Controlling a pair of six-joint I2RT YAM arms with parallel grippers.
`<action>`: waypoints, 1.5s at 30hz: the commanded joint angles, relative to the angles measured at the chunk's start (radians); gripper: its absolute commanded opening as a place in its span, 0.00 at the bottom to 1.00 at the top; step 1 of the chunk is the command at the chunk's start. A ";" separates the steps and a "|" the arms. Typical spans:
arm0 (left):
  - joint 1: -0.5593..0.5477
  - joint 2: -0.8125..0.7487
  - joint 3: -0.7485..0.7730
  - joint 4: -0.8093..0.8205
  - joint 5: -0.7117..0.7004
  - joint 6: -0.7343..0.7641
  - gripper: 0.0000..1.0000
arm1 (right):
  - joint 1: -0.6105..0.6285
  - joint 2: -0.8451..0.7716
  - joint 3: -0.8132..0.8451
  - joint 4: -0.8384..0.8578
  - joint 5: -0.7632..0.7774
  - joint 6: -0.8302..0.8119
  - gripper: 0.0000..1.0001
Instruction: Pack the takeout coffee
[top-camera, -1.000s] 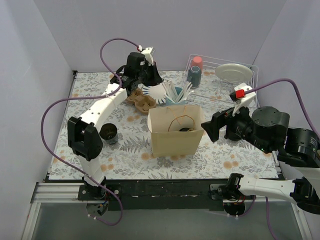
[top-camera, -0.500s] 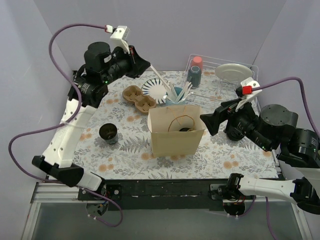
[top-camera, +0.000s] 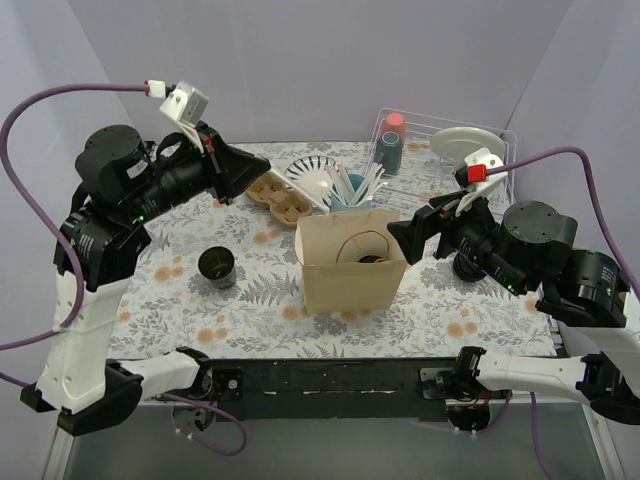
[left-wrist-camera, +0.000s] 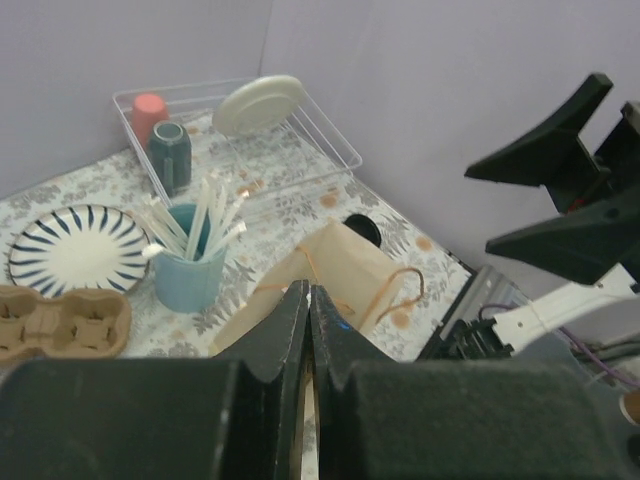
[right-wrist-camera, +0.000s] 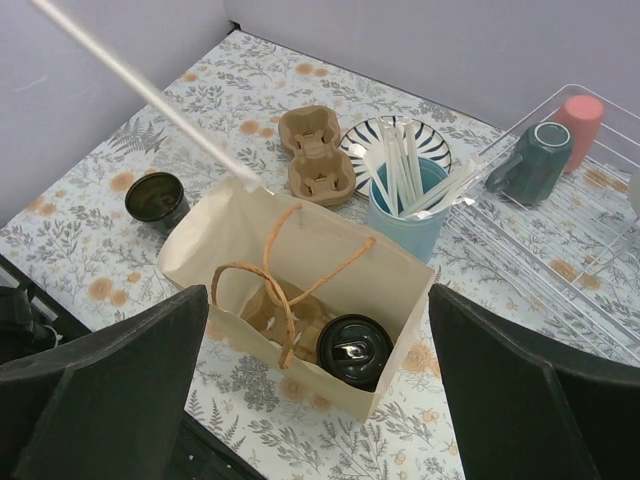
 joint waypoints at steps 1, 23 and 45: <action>-0.001 -0.068 -0.166 0.030 0.093 -0.034 0.00 | -0.001 -0.009 0.018 0.059 0.008 0.006 0.99; -0.001 -0.042 -0.458 0.213 0.159 -0.116 0.66 | -0.001 -0.018 0.057 -0.296 0.112 0.223 0.98; -0.001 -0.151 -0.637 0.508 0.273 -0.243 0.98 | -0.001 -0.127 -0.084 -0.080 0.113 0.352 0.98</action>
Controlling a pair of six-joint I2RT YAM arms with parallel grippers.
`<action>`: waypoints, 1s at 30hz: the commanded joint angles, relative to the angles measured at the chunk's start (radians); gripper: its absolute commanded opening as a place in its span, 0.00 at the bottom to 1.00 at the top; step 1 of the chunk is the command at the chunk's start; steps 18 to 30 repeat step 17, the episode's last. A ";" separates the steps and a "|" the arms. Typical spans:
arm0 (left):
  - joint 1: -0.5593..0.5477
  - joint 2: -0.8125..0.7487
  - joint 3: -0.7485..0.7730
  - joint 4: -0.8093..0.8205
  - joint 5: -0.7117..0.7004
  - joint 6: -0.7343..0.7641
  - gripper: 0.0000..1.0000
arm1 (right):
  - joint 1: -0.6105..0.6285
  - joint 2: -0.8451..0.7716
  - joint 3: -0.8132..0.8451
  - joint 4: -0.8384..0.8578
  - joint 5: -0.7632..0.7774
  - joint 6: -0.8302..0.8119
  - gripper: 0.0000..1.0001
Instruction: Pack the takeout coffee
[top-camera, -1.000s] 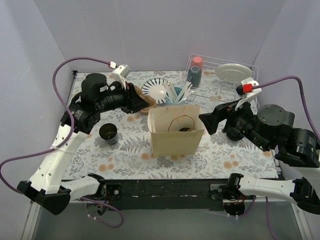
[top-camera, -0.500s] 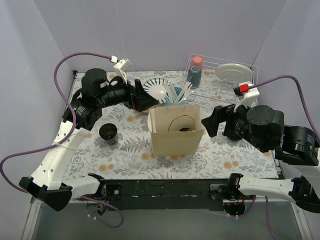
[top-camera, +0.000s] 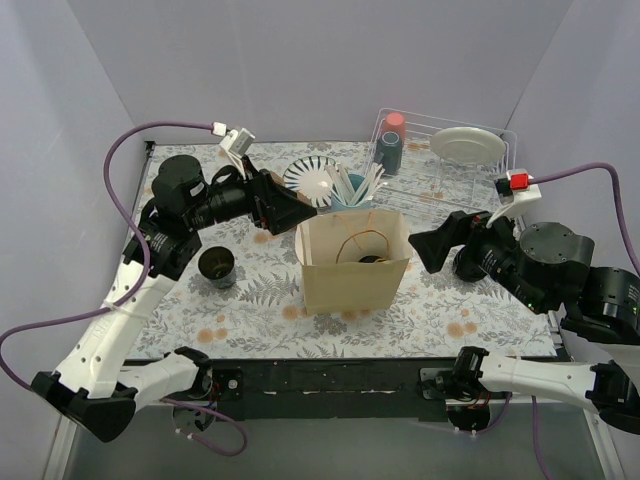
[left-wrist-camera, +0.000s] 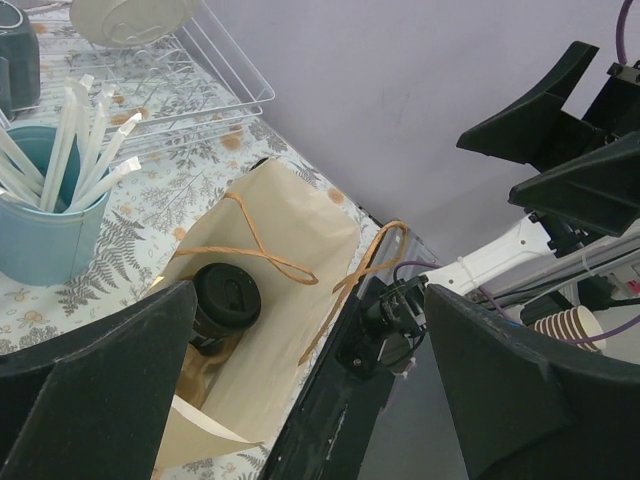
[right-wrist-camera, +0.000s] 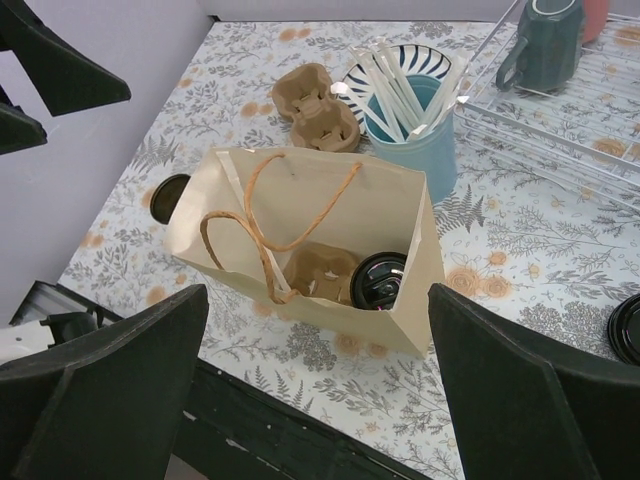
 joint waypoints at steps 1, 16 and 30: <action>-0.001 -0.050 -0.034 0.056 0.024 -0.016 0.98 | -0.001 -0.020 -0.021 0.081 0.031 0.004 0.99; -0.001 -0.064 -0.053 0.092 0.040 0.018 0.98 | -0.001 -0.033 -0.048 0.094 0.025 0.012 0.99; -0.001 -0.065 -0.053 0.092 0.040 0.018 0.98 | -0.001 -0.033 -0.047 0.091 0.025 0.013 0.98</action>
